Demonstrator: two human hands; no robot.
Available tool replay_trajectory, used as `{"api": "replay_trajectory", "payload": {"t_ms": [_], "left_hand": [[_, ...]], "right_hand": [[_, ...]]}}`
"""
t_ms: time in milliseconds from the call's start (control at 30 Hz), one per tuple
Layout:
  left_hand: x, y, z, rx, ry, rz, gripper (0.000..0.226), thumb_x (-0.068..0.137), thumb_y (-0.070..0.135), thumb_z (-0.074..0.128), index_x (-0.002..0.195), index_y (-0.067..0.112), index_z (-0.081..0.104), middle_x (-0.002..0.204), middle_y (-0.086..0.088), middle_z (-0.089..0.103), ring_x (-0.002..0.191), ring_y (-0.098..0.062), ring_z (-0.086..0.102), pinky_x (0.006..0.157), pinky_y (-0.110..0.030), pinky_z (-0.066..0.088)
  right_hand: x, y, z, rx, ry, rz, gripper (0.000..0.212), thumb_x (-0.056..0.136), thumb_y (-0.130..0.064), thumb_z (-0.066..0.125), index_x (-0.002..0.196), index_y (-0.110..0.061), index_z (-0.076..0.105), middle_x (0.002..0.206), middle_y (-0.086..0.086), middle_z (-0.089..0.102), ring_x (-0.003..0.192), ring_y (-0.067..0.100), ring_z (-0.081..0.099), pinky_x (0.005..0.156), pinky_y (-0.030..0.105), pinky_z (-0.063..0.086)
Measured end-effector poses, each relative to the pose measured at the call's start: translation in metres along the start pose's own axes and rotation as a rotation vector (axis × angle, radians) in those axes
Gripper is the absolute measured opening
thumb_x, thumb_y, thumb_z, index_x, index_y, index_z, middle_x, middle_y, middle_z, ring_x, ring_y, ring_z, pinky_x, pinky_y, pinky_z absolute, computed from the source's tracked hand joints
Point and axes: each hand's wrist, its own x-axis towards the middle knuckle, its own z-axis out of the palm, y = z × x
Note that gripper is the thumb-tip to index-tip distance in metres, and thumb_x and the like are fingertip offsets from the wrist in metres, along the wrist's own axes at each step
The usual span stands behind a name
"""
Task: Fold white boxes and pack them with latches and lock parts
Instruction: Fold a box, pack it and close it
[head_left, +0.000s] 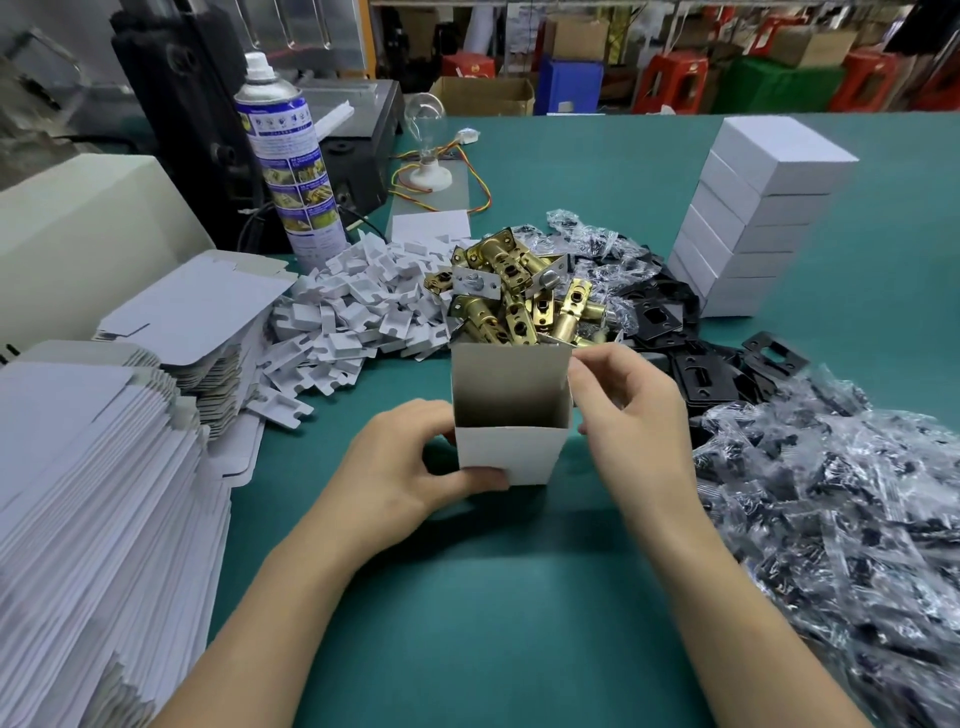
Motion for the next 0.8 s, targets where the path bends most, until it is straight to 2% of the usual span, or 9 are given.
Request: {"api": "replay_trajectory", "payload": {"t_ms": [100,167,300,400,467,600,667,733,800], "left_hand": [[0.000,-0.004,0.000,-0.023,-0.004,-0.068,0.049,0.066,0.063,0.082,0.111,0.045,0.074,0.108,0.013,0.076,0.109,-0.014,0.068,0.094,-0.049,0.053],[0.000,-0.004,-0.001,-0.028,-0.014,-0.077,0.052,0.064,0.067,0.078,0.111,0.046,0.074,0.107,0.012,0.076,0.108,-0.015,0.068,0.094,-0.048,0.053],[-0.001,-0.001,-0.002,-0.005,-0.081,0.000,0.052,0.066,0.063,0.080,0.115,0.049,0.068,0.109,0.014,0.076,0.107,-0.017,0.069,0.091,-0.049,0.055],[-0.004,0.001,-0.001,-0.018,-0.158,-0.007,0.053,0.067,0.059,0.084,0.116,0.041,0.072,0.111,0.008,0.076,0.107,-0.017,0.069,0.092,-0.048,0.055],[-0.006,0.001,-0.001,-0.007,-0.186,-0.003,0.050,0.068,0.057,0.084,0.112,0.034,0.074,0.108,0.007,0.076,0.104,-0.020,0.071,0.090,-0.048,0.056],[-0.007,0.000,-0.004,-0.005,-0.216,0.000,0.050,0.068,0.057,0.083,0.109,0.030,0.075,0.105,0.004,0.077,0.102,-0.024,0.070,0.089,-0.047,0.056],[-0.007,0.001,-0.005,-0.001,-0.224,-0.003,0.049,0.067,0.057,0.083,0.107,0.029,0.075,0.103,0.005,0.077,0.100,-0.022,0.070,0.088,-0.047,0.056],[-0.008,0.002,-0.005,0.002,-0.229,-0.002,0.045,0.068,0.055,0.083,0.104,0.030,0.075,0.101,0.005,0.076,0.098,-0.021,0.070,0.087,-0.046,0.056],[-0.008,0.003,-0.006,0.002,-0.233,-0.003,0.043,0.068,0.054,0.084,0.103,0.030,0.075,0.100,0.006,0.076,0.097,-0.020,0.070,0.086,-0.045,0.056]], "right_hand": [[0.000,0.003,-0.002,-0.082,0.032,-0.059,0.014,0.098,-0.023,0.067,0.086,-0.030,0.072,0.081,-0.017,0.071,0.078,0.002,0.063,0.071,0.011,0.044],[0.002,0.005,-0.003,-0.130,0.051,-0.086,0.012,0.097,-0.025,0.068,0.088,-0.030,0.073,0.082,-0.017,0.071,0.080,0.004,0.064,0.071,0.010,0.044],[0.007,0.004,-0.004,-0.208,0.054,-0.160,0.007,0.095,-0.023,0.069,0.092,-0.027,0.073,0.083,-0.014,0.071,0.079,0.007,0.064,0.075,0.023,0.050],[0.012,0.000,-0.002,-0.246,-0.033,-0.151,0.011,0.089,-0.017,0.075,0.093,-0.028,0.073,0.082,-0.010,0.071,0.074,0.008,0.062,0.070,0.032,0.051],[0.017,-0.002,0.003,-0.382,-0.113,-0.140,0.021,0.087,-0.015,0.076,0.097,-0.032,0.071,0.081,-0.012,0.069,0.078,0.014,0.064,0.067,0.032,0.050],[0.031,-0.009,0.017,-0.799,-0.215,-0.170,0.045,0.088,-0.005,0.063,0.119,-0.037,0.061,0.084,-0.011,0.063,0.083,0.019,0.061,0.065,0.033,0.046],[0.042,-0.015,0.023,-0.889,-0.236,-0.166,0.027,0.092,-0.029,0.069,0.118,-0.033,0.060,0.086,-0.007,0.066,0.083,0.022,0.061,0.068,0.034,0.047],[0.049,-0.018,0.029,-0.937,-0.223,-0.150,0.039,0.087,-0.064,0.067,0.105,-0.030,0.062,0.079,-0.007,0.063,0.079,0.023,0.059,0.063,0.033,0.040],[0.053,-0.018,0.035,-0.995,-0.176,-0.172,0.049,0.083,-0.074,0.064,0.094,-0.027,0.063,0.071,-0.008,0.056,0.078,0.024,0.059,0.058,0.031,0.034]]}}
